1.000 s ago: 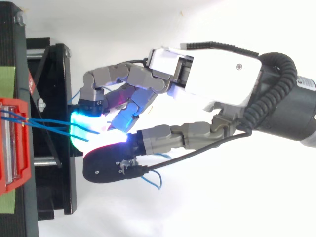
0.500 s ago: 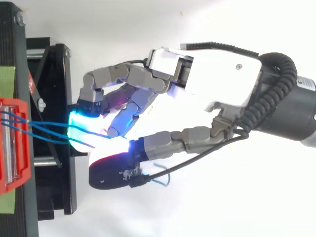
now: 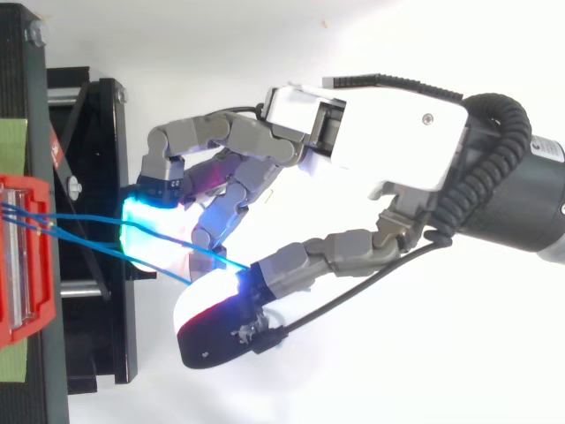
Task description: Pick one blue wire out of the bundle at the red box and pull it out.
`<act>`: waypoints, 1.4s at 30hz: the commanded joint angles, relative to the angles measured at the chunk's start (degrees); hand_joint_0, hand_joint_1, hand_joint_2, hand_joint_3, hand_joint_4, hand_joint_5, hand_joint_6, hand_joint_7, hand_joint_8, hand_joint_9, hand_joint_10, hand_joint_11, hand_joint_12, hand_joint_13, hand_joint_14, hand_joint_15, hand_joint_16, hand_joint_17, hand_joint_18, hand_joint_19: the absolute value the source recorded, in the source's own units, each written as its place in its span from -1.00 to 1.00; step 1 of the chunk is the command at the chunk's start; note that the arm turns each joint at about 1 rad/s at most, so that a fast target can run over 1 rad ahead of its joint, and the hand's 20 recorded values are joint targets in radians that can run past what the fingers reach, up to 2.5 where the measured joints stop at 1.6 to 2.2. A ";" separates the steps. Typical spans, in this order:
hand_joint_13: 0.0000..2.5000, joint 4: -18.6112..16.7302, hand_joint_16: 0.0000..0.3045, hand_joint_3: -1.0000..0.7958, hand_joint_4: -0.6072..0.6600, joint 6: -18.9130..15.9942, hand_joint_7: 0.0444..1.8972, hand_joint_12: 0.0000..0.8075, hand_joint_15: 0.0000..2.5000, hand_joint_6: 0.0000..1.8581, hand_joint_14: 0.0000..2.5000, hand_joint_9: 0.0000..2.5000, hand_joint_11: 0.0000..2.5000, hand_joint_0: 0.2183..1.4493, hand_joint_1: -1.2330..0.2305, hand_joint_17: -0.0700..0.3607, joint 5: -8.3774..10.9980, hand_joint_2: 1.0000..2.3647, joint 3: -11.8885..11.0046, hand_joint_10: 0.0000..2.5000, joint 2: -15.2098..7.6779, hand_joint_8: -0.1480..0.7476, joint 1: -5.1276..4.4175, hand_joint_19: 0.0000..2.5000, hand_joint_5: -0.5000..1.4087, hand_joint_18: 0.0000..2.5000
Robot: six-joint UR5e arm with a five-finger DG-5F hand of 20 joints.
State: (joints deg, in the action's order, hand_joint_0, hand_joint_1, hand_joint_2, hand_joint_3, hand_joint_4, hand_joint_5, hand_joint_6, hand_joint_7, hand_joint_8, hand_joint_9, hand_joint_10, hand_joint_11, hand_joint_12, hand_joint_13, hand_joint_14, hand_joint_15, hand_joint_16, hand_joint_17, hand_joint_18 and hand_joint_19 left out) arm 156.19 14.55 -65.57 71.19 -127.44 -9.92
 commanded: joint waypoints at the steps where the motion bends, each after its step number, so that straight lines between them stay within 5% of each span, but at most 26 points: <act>1: -0.51 0.00 -0.65 -0.44 0.40 -0.05 0.19 -0.12 -0.68 -0.37 -0.99 -0.11 -0.39 -0.33 -0.61 -0.11 0.01 -1.00 0.00 -0.98 0.00 -0.16 -0.01 -0.55 -0.55 -0.61; 7: -0.49 0.00 -0.64 -0.44 0.48 -0.05 0.38 -0.12 -0.68 -0.46 -0.99 -0.07 -0.44 -0.46 -0.41 -0.10 -0.08 -1.00 0.00 -0.98 0.00 -0.16 -0.01 -0.54 -0.51 -0.60; 10: -0.48 0.00 -0.64 -0.44 0.50 -0.05 0.26 -0.12 -0.68 -0.46 -0.99 -0.06 -0.48 -0.46 -0.14 -0.10 -0.08 -1.00 0.00 -0.98 0.00 -0.17 -0.01 -0.53 -0.51 -0.60; 15: -0.48 0.00 -0.64 -0.44 0.50 0.04 0.19 -0.13 -0.68 -0.46 -0.98 -0.04 -0.49 -0.40 0.00 -0.11 -0.08 -1.00 0.00 -0.98 0.00 -0.18 -0.01 -0.51 -0.51 -0.61; 23: -0.46 0.00 -0.65 -0.38 0.39 0.04 0.42 -0.12 -0.67 -0.46 -0.99 0.00 -0.42 -0.38 -0.27 -0.11 0.01 -0.99 0.00 -0.98 0.00 -0.16 -0.01 -0.51 -0.50 -0.60; 32: -0.47 0.00 -0.65 -0.24 0.30 0.13 0.07 -0.12 -0.67 -0.24 -0.99 -0.01 -0.44 -0.40 -0.31 -0.11 0.01 -0.98 0.00 -0.98 0.00 -0.15 -0.01 -0.51 -0.53 -0.59; 37: -0.46 0.00 -0.65 -0.25 0.43 0.13 0.43 -0.14 -0.69 -0.43 -0.99 0.01 -0.52 -0.40 -0.19 -0.11 0.01 -0.98 0.00 -0.98 0.00 -0.19 -0.01 -0.50 -0.48 -0.58; 42: -0.45 0.00 -0.65 -0.26 0.37 0.13 0.44 -0.13 -0.69 -0.41 -0.99 0.02 -0.51 -0.40 -0.21 -0.11 0.01 -0.98 0.00 -0.98 0.00 -0.17 -0.01 -0.50 -0.48 -0.57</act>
State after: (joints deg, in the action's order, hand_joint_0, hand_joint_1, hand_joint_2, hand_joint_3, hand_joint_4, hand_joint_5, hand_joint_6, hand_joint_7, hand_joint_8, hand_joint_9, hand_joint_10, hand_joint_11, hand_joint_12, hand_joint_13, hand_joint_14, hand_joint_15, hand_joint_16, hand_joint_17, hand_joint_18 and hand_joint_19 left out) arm 156.18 14.68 -65.57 71.19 -127.44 -9.93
